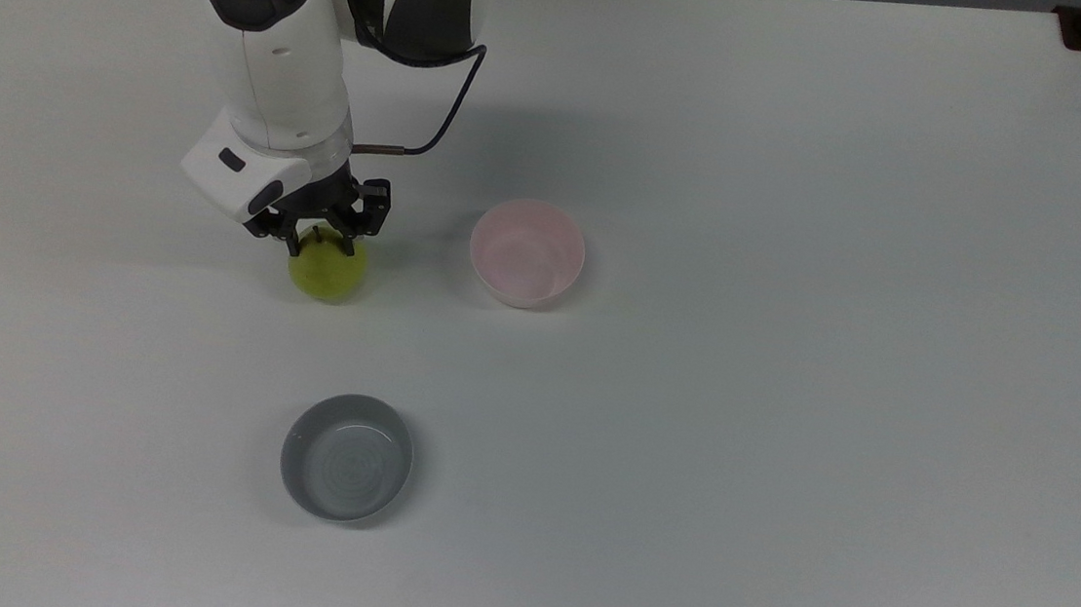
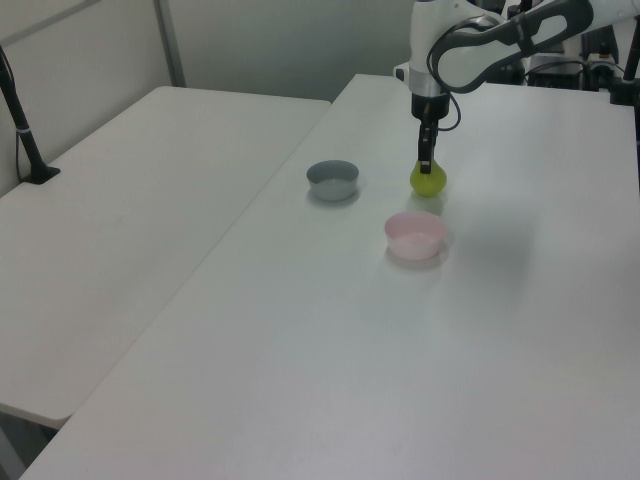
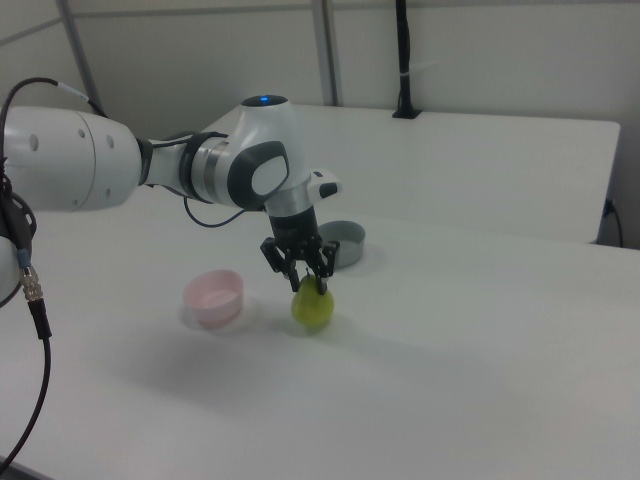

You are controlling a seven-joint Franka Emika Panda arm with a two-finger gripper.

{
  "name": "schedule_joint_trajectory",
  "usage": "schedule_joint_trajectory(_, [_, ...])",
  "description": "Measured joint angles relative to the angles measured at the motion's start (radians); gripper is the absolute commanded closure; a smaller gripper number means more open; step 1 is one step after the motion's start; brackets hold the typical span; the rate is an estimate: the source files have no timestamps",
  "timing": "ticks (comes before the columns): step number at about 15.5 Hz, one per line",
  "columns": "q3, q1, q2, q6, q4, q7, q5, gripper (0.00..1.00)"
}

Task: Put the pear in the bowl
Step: 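Lower the gripper around the pear and close it, then lift the pear and carry it over the pink bowl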

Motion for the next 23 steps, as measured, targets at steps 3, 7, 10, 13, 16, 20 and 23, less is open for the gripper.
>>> schedule_joint_trajectory(3, [0.000, 0.000, -0.007, 0.000, 0.000, 0.000, 0.000, 0.69])
schedule_joint_trajectory(7, [0.000, 0.000, -0.017, 0.000, 0.000, 0.000, 0.000, 0.69])
schedule_joint_trajectory(10, [0.001, 0.001, -0.037, -0.052, 0.023, 0.000, 0.000, 0.69])
schedule_joint_trajectory(13, [0.004, 0.024, -0.052, -0.073, 0.039, 0.004, 0.000, 0.69])
schedule_joint_trajectory(16, [0.007, 0.074, -0.075, -0.104, 0.043, 0.028, 0.000, 0.69])
schedule_joint_trajectory(20, [0.024, 0.147, -0.115, -0.161, 0.043, 0.085, 0.001, 0.69])
schedule_joint_trajectory(23, [0.055, 0.184, -0.121, -0.181, 0.042, 0.139, 0.001, 0.69])
